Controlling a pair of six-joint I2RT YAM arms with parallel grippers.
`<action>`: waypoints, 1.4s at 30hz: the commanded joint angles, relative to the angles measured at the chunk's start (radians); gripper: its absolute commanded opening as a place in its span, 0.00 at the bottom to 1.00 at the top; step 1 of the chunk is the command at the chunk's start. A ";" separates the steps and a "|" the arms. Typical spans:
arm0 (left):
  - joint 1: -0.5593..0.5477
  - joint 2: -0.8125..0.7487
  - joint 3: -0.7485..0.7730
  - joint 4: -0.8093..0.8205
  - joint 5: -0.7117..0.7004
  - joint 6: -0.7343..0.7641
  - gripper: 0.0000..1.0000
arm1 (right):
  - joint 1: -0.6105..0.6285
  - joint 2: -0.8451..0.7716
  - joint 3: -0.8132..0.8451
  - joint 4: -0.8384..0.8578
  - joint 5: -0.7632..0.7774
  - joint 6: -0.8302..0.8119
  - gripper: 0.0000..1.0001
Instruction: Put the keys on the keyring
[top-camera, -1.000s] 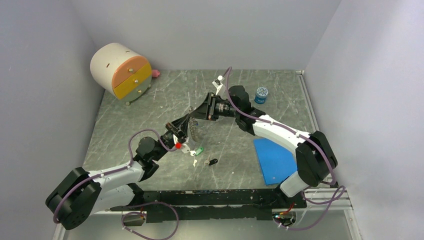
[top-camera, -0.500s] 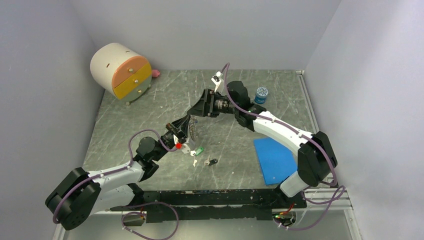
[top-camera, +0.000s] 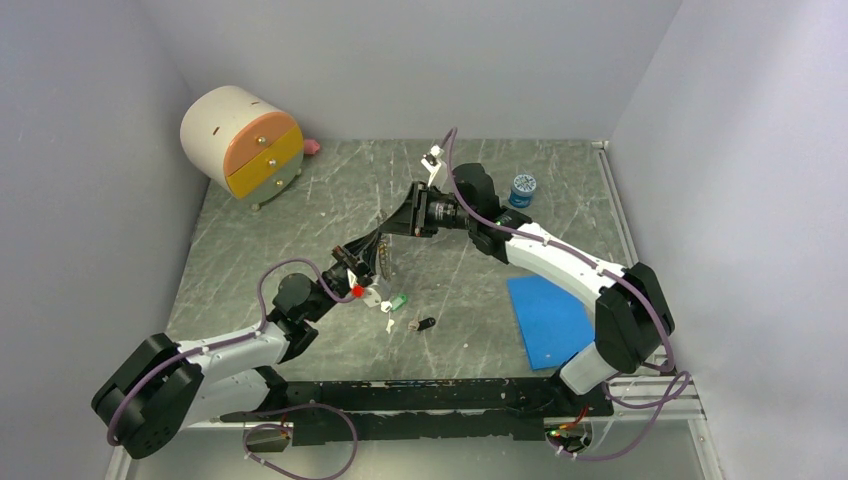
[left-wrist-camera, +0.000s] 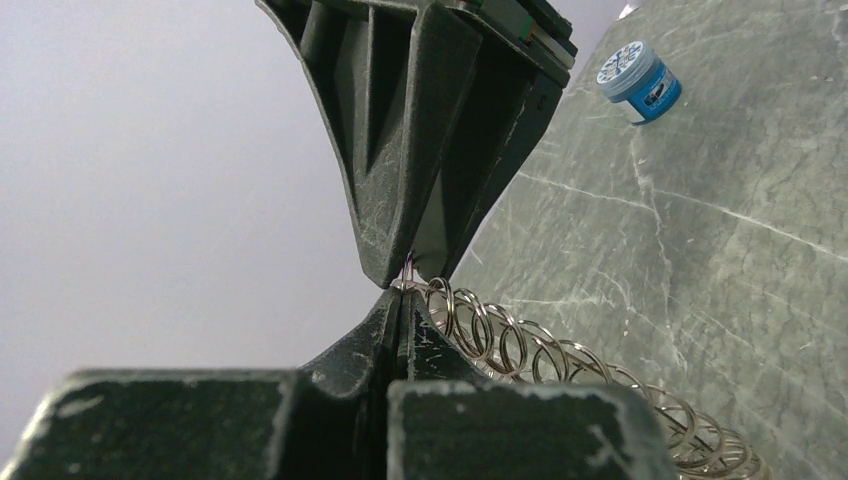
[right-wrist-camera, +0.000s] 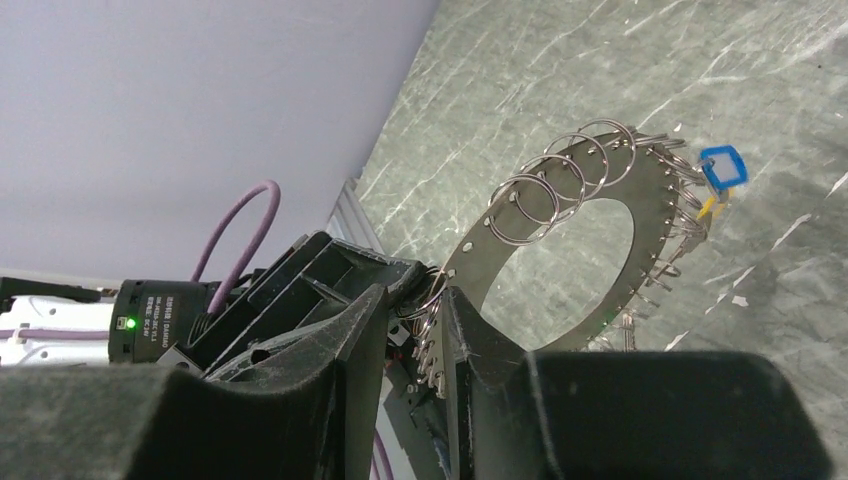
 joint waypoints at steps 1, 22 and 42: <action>-0.005 -0.004 0.015 0.081 0.019 0.002 0.03 | 0.005 -0.005 0.024 0.047 -0.017 0.011 0.31; -0.006 -0.027 0.038 -0.080 0.062 -0.013 0.29 | -0.018 0.029 0.058 0.063 -0.097 -0.079 0.00; 0.088 -0.126 0.276 -0.544 0.360 -0.646 0.92 | -0.126 -0.194 -0.102 -0.034 0.067 -0.829 0.00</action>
